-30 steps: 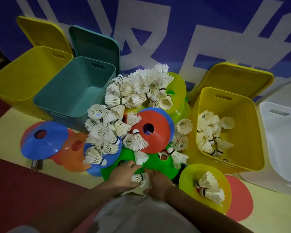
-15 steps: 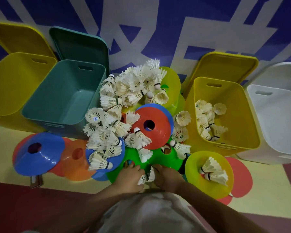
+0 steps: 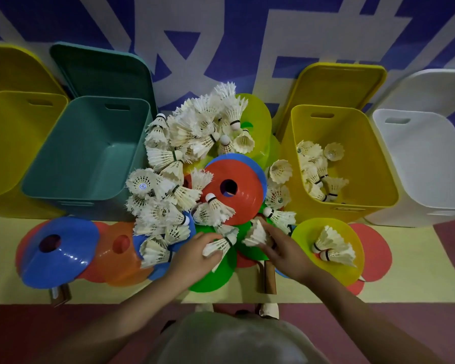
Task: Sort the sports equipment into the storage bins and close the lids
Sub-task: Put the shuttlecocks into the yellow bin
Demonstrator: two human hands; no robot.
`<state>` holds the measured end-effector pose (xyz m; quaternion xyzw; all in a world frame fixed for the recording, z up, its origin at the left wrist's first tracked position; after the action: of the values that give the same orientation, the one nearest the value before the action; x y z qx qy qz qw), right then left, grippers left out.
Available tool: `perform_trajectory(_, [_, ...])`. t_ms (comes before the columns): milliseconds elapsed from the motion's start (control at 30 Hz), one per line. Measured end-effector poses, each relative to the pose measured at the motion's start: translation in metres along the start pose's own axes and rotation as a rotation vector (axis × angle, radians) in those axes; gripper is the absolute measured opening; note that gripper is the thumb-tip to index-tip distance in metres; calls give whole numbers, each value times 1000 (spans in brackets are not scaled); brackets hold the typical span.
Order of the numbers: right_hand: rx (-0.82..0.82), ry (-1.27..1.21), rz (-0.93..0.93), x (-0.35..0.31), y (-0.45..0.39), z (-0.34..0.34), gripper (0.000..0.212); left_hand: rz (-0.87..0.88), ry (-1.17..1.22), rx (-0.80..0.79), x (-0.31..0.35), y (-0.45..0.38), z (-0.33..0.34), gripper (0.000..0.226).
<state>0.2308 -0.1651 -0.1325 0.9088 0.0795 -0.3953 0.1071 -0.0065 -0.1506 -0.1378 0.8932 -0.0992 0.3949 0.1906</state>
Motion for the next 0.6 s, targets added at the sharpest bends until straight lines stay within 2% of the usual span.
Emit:
perform_trajectory(167, [191, -198, -28, -25, 0, -62, 54, 106, 181, 77, 43, -18, -14, 47])
perform_trajectory(300, [341, -102, -1, -15, -2, -112, 56, 148, 225, 50, 82, -43, -12, 29])
perform_trajectory(433, [498, 38, 155, 31, -10, -168, 58, 173, 223, 39, 114, -63, -4, 31])
perform_trajectory(533, [406, 118, 349, 75, -30, -195, 56, 171, 235, 44, 134, -74, 5, 32])
perform_trajectory(600, [282, 173, 372, 98, -49, -200, 56, 150, 255, 62, 144, -81, 14, 32])
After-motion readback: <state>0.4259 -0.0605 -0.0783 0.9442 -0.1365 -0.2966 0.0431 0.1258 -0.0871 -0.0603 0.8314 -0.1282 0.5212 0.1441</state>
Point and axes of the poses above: each hand's wrist, its own y-axis away from the middle knuckle, its own z-axis out of the palm, x = y × z, the point moved 3 cm from there along -y, towards the middle knuckle, and after that the axes turned 1 degree about y, right-handed, at the moved point
